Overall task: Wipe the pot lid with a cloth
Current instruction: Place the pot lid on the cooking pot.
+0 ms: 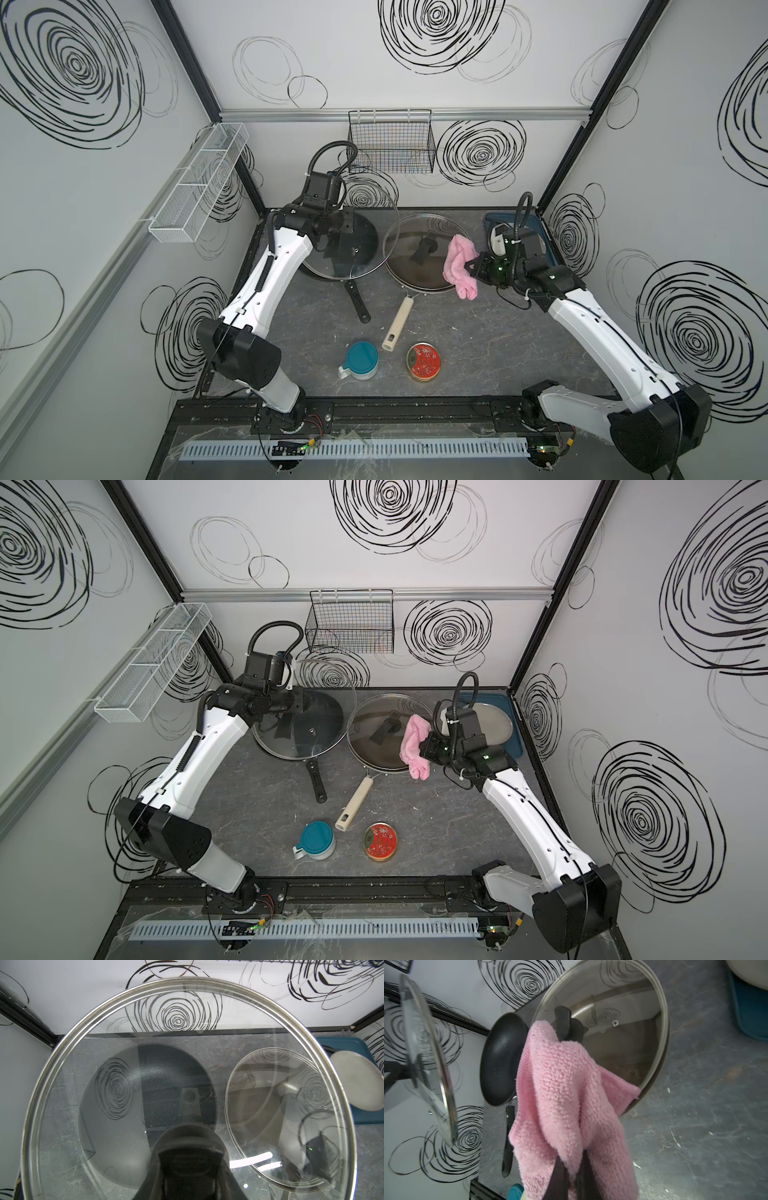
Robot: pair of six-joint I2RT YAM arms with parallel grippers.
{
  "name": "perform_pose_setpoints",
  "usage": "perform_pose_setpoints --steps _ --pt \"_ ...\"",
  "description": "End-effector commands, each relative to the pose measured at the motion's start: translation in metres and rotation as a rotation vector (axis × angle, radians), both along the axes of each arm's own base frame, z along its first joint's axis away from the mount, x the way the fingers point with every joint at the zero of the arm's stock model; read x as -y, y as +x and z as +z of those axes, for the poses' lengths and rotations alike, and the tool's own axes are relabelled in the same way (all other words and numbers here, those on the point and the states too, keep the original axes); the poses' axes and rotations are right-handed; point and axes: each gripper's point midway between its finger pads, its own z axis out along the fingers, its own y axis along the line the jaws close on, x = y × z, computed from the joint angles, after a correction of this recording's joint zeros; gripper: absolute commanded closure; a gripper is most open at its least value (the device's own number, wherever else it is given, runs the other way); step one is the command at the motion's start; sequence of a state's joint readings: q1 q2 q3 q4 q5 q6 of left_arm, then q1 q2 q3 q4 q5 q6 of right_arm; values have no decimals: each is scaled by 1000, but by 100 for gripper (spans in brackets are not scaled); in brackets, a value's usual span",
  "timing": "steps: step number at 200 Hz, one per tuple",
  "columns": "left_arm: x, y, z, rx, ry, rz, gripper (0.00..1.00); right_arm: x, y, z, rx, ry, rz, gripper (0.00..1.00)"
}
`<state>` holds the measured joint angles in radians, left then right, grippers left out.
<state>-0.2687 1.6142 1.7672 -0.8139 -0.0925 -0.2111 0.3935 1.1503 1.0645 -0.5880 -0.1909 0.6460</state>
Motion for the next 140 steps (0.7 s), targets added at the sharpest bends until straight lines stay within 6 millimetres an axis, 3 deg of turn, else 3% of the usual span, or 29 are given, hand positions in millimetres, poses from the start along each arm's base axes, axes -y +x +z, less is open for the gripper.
perform_pose_setpoints --steps 1,61,140 --pt "-5 27 46 191 -32 12 100 20 -15 -33 -69 -93 -43 100" --pt "-31 54 1 94 40 74 100 36 -40 -102 -229 -164 -119 100" --pt "-45 89 -38 -8 143 114 100 34 -61 -161 -371 -270 -111 100"
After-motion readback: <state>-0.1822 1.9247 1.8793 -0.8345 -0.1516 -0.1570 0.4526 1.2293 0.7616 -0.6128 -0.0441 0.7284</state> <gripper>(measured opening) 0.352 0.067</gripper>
